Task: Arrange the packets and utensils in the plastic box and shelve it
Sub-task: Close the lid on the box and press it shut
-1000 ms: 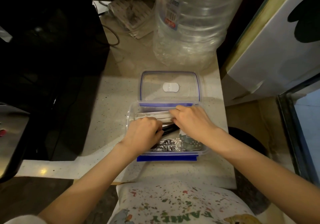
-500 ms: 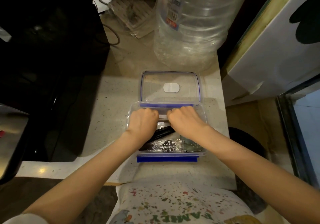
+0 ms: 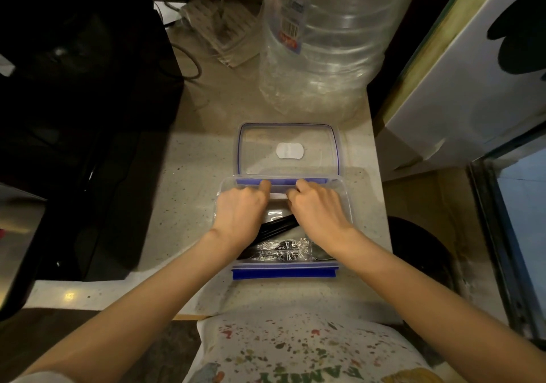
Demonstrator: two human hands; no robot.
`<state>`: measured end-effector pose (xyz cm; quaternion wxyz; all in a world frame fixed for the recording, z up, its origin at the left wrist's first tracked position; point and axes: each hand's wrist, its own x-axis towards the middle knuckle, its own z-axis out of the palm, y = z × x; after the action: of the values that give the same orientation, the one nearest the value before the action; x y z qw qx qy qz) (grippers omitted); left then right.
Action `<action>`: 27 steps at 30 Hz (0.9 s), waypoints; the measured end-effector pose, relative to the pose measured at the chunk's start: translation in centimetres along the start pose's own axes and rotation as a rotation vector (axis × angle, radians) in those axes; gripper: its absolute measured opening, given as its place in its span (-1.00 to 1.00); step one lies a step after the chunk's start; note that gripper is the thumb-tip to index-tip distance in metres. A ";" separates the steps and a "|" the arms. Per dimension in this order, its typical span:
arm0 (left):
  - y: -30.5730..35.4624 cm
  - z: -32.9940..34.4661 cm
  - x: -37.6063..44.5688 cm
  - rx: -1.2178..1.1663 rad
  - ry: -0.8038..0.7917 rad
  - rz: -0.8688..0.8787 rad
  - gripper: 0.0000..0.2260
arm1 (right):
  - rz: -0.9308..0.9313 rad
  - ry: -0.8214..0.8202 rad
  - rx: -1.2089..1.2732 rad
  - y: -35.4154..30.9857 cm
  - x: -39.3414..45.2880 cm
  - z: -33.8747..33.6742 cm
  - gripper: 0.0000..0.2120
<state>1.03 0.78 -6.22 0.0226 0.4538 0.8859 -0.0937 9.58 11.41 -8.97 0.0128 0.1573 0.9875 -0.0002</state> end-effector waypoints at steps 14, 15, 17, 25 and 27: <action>1.1 1.5 0.8 -0.107 -0.048 0.018 -0.89 | 0.045 0.052 0.041 0.1 -0.8 -0.5 -0.68; 1.0 1.7 0.8 -0.124 -0.036 0.018 -0.88 | 0.051 0.057 0.040 0.2 -0.8 -0.5 -0.66; 0.9 2.0 0.6 -0.155 -0.028 0.013 -0.88 | 0.048 0.040 0.038 0.2 -0.9 -0.2 -0.69; 0.7 2.3 -0.1 -0.160 -0.022 -0.010 -0.86 | 0.067 -0.040 0.123 0.7 -1.3 0.2 -0.86; 0.9 2.2 -0.3 -0.152 -0.030 -0.007 -0.85 | 0.073 -0.053 0.155 0.8 -1.5 0.1 -0.86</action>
<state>1.82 0.68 -8.51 0.0700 0.4460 0.8917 -0.0331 11.29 11.65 -9.03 0.0266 0.1936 0.9774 -0.0803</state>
